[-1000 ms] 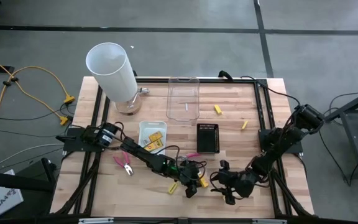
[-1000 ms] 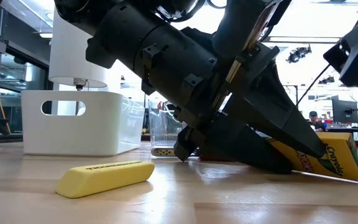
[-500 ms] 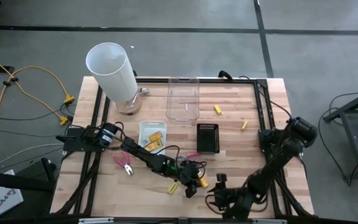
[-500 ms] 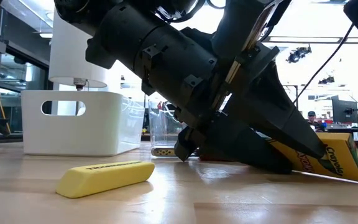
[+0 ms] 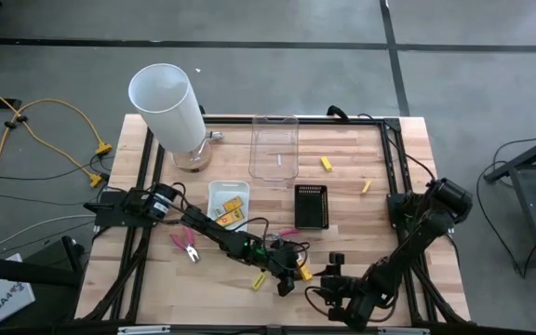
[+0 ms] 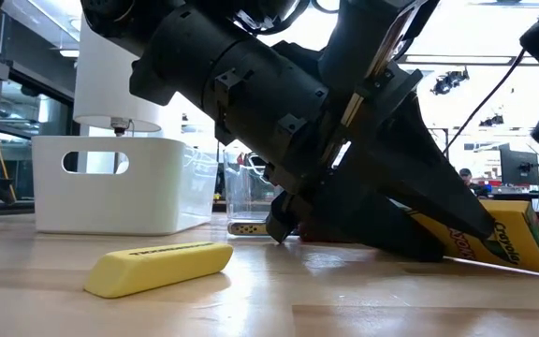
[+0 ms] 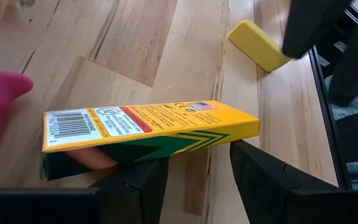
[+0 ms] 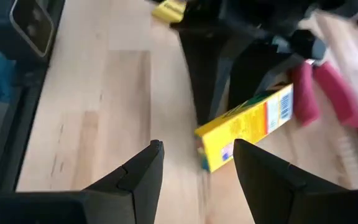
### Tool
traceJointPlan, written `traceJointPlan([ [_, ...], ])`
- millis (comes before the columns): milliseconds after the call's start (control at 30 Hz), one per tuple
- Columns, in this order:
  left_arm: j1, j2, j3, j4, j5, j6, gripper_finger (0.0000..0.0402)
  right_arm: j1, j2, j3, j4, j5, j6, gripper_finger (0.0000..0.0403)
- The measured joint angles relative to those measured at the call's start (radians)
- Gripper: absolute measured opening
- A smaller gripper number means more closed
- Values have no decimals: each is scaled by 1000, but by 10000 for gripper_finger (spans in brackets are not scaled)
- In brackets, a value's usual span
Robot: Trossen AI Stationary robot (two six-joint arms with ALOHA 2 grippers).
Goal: Pick & Place School Supplies
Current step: Put the box of crayon into the white bin
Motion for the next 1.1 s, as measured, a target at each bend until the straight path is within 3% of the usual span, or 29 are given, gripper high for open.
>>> traceJointPlan([
  [400, 8, 0, 0, 14, 4, 0, 169, -9, 95, -1, -22, 9, 92, 188],
  [633, 10, 2, 0, 29, 3, 15, 169, -16, 111, -1, -6, 95, 126, 188],
  [1100, 13, 2, 0, 38, 3, 15, 169, -46, 133, -1, 46, 56, 127, 188],
])
